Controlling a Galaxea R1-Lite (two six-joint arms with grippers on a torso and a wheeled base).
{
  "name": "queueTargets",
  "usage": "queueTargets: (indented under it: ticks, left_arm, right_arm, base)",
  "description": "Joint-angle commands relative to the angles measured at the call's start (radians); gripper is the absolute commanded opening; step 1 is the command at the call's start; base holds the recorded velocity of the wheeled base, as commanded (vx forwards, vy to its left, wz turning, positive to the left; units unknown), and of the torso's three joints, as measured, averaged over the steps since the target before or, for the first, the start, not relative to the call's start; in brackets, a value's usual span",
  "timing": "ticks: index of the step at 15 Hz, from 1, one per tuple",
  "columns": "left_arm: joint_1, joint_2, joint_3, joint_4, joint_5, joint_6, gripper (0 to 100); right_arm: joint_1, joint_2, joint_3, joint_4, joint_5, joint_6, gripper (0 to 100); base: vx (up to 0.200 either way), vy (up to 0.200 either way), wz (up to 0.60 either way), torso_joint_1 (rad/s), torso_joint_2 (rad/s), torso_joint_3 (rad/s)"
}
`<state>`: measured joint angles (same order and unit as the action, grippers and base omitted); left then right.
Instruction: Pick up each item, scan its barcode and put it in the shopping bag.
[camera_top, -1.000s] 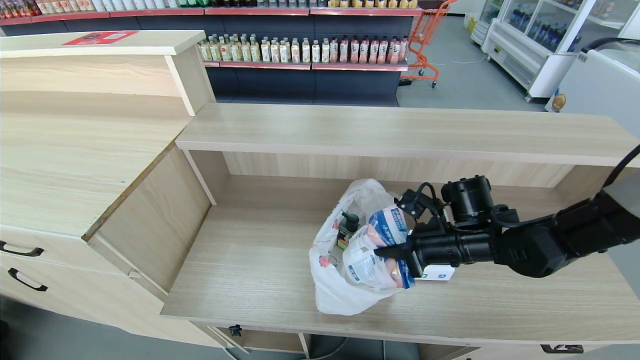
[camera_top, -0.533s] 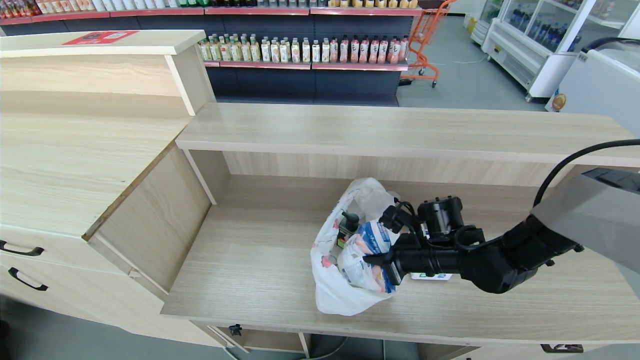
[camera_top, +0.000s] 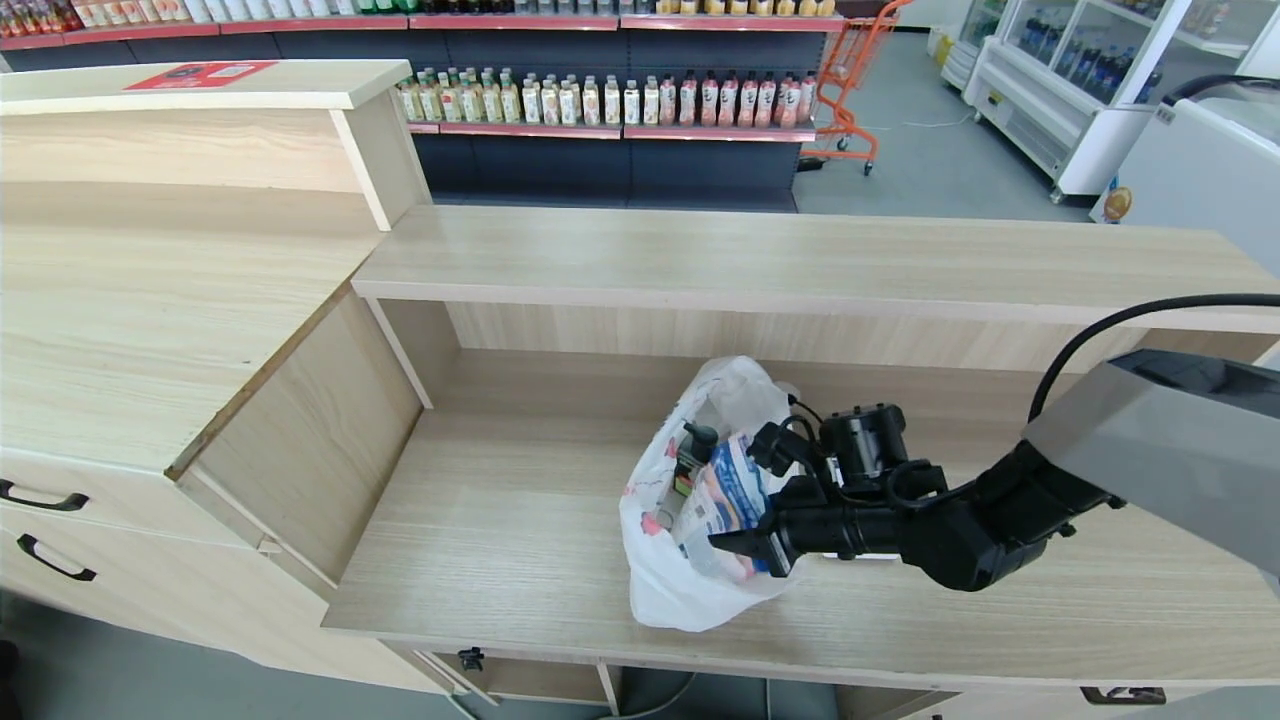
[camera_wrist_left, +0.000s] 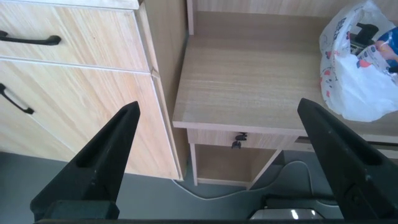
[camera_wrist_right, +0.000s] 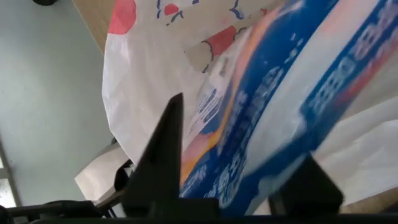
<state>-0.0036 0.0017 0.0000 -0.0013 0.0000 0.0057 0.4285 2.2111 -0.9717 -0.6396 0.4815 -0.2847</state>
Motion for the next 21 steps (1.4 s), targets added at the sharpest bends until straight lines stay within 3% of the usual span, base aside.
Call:
queueTargets:
  ticks: [1,5,8,12,14,16,21]
  left_arm:
    - [0.001,0.000,0.000,0.000,0.000,0.000,100]
    - [0.001,0.000,0.000,0.000,0.000,0.000,100]
    - [0.001,0.000,0.000,0.000,0.000,0.000,100]
    - [0.001,0.000,0.000,0.000,0.000,0.000,100]
    - [0.001,0.000,0.000,0.000,0.000,0.000,100]
    - [0.001,0.000,0.000,0.000,0.000,0.000,100]
    - [0.001,0.000,0.000,0.000,0.000,0.000,100]
  right_arm:
    - [-0.001,-0.013,-0.001,-0.002,0.000,0.005,100]
    - [-0.004,-0.221,0.018,0.012,0.006,0.214,100]
    - [-0.045,-0.456,0.094,0.150,0.006,0.309,100]
    - [-0.275,-0.863,0.281,0.339,-0.011,0.300,100]
    - [-0.370,-1.065,0.429,0.371,-0.167,0.251,100]
    - [-0.375,-1.255,0.596,0.359,-0.291,0.254,100]
    - [-0.399,-1.792,0.958,0.368,-0.365,0.228,100]
  base:
    - [0.000,0.000,0.00,0.000,0.00,0.000]
    - [0.000,0.000,0.00,0.000,0.00,0.000]
    - [0.000,0.000,0.00,0.000,0.00,0.000]
    - [0.000,0.000,0.00,0.000,0.00,0.000]
    - [0.000,0.000,0.00,0.000,0.00,0.000]
    - [0.000,0.000,0.00,0.000,0.00,0.000]
    - [0.000,0.000,0.00,0.000,0.00,0.000]
